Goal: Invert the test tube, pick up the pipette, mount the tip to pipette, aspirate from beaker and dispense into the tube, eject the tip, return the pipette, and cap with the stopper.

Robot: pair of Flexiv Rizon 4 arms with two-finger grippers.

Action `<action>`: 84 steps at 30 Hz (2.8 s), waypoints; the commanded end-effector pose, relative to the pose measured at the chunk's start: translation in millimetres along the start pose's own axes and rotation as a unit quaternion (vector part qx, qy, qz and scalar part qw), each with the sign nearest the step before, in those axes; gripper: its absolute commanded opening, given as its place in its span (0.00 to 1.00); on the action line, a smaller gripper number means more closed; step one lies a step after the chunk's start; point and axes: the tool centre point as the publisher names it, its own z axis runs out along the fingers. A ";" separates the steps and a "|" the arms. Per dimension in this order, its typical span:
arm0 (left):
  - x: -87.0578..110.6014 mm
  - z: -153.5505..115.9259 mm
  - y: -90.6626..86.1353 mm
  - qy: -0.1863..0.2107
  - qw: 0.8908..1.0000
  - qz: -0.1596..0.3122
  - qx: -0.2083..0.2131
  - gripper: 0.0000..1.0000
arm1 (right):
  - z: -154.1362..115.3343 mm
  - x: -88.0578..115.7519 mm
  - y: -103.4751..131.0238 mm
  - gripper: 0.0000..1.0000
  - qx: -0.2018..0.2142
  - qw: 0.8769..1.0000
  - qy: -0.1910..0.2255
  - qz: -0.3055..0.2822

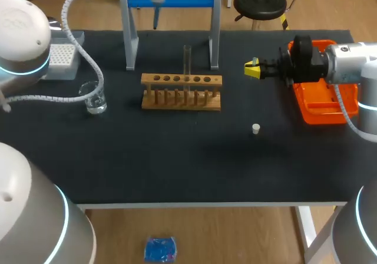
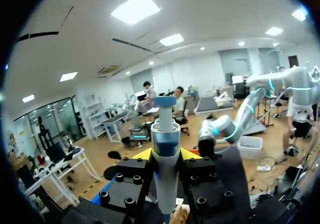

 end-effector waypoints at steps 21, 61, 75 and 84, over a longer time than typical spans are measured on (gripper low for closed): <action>50.4 28.8 -6.4 0.187 0.982 -0.010 0.036 0.00 | -0.1 0.4 0.2 0.00 0.001 1.000 0.000 0.000; 84.6 35.6 -4.5 0.222 0.973 -0.060 0.040 0.00 | -0.1 0.4 0.2 0.00 0.001 1.000 0.000 0.000; 84.6 35.6 -4.5 0.222 0.973 -0.060 0.040 0.00 | -0.1 0.4 0.2 0.00 0.001 1.000 0.000 0.000; 84.6 35.6 -4.5 0.222 0.973 -0.060 0.040 0.00 | -0.1 0.4 0.2 0.00 0.001 1.000 0.000 0.000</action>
